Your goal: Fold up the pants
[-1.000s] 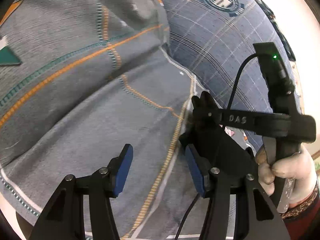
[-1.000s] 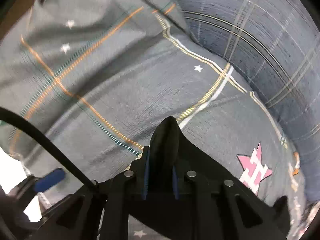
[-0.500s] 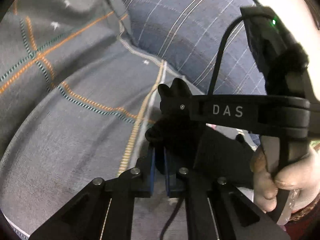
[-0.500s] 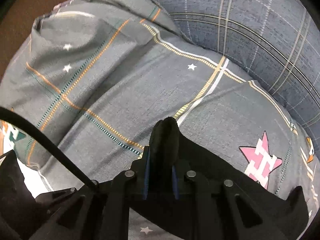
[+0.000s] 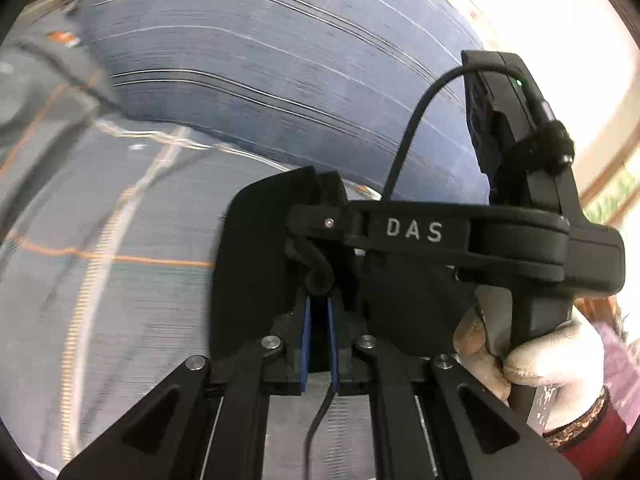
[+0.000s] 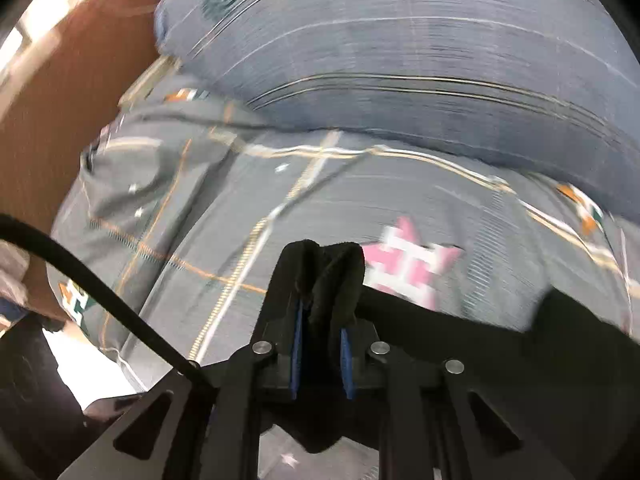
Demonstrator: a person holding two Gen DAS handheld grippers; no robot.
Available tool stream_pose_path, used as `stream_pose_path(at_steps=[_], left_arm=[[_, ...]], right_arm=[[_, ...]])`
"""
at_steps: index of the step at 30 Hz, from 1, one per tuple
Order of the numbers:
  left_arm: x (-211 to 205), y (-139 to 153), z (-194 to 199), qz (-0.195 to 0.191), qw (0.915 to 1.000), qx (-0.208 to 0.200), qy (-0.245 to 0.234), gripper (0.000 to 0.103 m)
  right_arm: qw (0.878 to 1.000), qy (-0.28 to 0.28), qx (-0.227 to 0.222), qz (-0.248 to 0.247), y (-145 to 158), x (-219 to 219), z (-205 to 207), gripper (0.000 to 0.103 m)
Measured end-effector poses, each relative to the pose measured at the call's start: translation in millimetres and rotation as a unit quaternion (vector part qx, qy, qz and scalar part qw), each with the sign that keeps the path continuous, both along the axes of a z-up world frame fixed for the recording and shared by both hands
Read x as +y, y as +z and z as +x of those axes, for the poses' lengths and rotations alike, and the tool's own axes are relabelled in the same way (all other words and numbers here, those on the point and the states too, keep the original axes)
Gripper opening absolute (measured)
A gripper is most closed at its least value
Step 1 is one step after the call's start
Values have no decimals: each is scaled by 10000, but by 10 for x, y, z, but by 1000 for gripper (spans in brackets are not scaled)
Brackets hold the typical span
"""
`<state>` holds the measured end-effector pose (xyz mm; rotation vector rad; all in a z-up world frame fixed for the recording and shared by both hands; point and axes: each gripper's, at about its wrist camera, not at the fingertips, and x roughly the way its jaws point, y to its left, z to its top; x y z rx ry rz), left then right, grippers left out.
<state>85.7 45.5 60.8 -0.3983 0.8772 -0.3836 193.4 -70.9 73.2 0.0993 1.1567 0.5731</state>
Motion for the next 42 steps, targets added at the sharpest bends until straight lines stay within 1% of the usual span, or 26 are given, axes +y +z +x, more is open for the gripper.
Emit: stream_pose_path(at_steps=[2, 4, 5, 9, 11, 13, 16, 18, 20, 22, 23, 24, 25, 26, 27, 28, 30, 32, 34, 35, 38, 39, 40, 41, 42], left_arm=[[-263, -19, 54, 111, 9997, 34, -205, 7], [-433, -68, 99, 169, 9991, 133, -356, 7], [-515, -95, 107, 174, 9986, 196, -456, 7], [-715, -143, -52, 281, 9964, 238, -769, 7], [-679, -158, -137, 259, 9959, 289, -822, 8], [-572, -168, -203, 195, 9962, 348, -770, 10], [-331, -170, -264, 88, 9977, 450, -500, 18], [-194, -160, -331, 15, 9982, 497, -329, 19], [-63, -155, -302, -80, 9983, 546, -167, 20], [57, -146, -278, -173, 9983, 559, -50, 23], [80, -128, -253, -189, 9983, 544, -4, 25], [79, -102, -221, -181, 9985, 509, 18, 27], [65, -79, -179, -157, 9988, 462, 26, 31], [43, -60, -141, -132, 9990, 423, 32, 36], [16, -62, -101, -103, 9992, 378, 31, 37], [-33, -83, -39, -75, 9993, 362, 4, 38], [-109, -187, 70, 26, 9990, 450, -26, 38], [-170, -309, 153, 247, 9982, 540, 18, 38], [-188, -405, 177, 401, 9974, 597, 75, 38], [-176, -450, 183, 388, 9972, 632, 107, 38], [-122, -503, 173, 275, 9974, 650, 129, 39], [-117, -516, 169, 262, 9975, 639, 113, 39], [-116, -526, 171, 268, 9977, 623, 94, 39], [-118, -540, 175, 300, 9977, 598, 72, 39], [-127, -553, 176, 320, 9978, 577, 60, 39]], right_arm=[[9996, -255, 29, 138, -28, -309, -16, 16], [9980, -526, 163, 309, -124, -605, -30, 16], [9970, -638, 227, 388, -182, -730, -39, 14], [9916, -1075, 384, 606, -449, -1139, -91, 14], [9880, -1289, 469, 711, -581, -1295, -109, 14], [9848, -1417, 507, 863, -659, -1408, -113, 14], [9820, -1455, 577, 1060, -727, -1493, -118, 16], [9821, -1446, 580, 1059, -743, -1536, -148, 20], [9821, -1483, 534, 1033, -705, -1576, -206, 28], [9805, -1648, 443, 979, -631, -1663, -266, 34], [9789, -1832, 265, 864, -537, -1736, -313, 39], [9773, -1959, 82, 801, -449, -1783, -350, 41], [9761, -2019, -48, 803, -375, -1809, -374, 42], [9748, -2039, -139, 895, -299, -1836, -393, 42], [9733, -2022, -154, 1073, -238, -1845, -404, 42], [9711, -1962, -90, 1355, -195, -1835, -403, 42], [9655, -1708, 207, 1956, -201, -1730, -357, 42], [9561, -1633, 579, 2365, -313, -1602, -297, 42], [9471, -1643, 937, 2594, -472, -1483, -232, 42], [9453, -1663, 1073, 2591, -570, -1424, -199, 42], [9473, -1658, 1382, 2367, -805, -1352, -182, 41], [9481, -1682, 1431, 2287, -867, -1353, -194, 37], [9489, -1711, 1377, 2266, -900, -1388, -230, 27], [9503, -1749, 1287, 2232, -910, -1449, -276, 19], [9504, -1839, 1194, 2207, -918, -1520, -313, 16]])
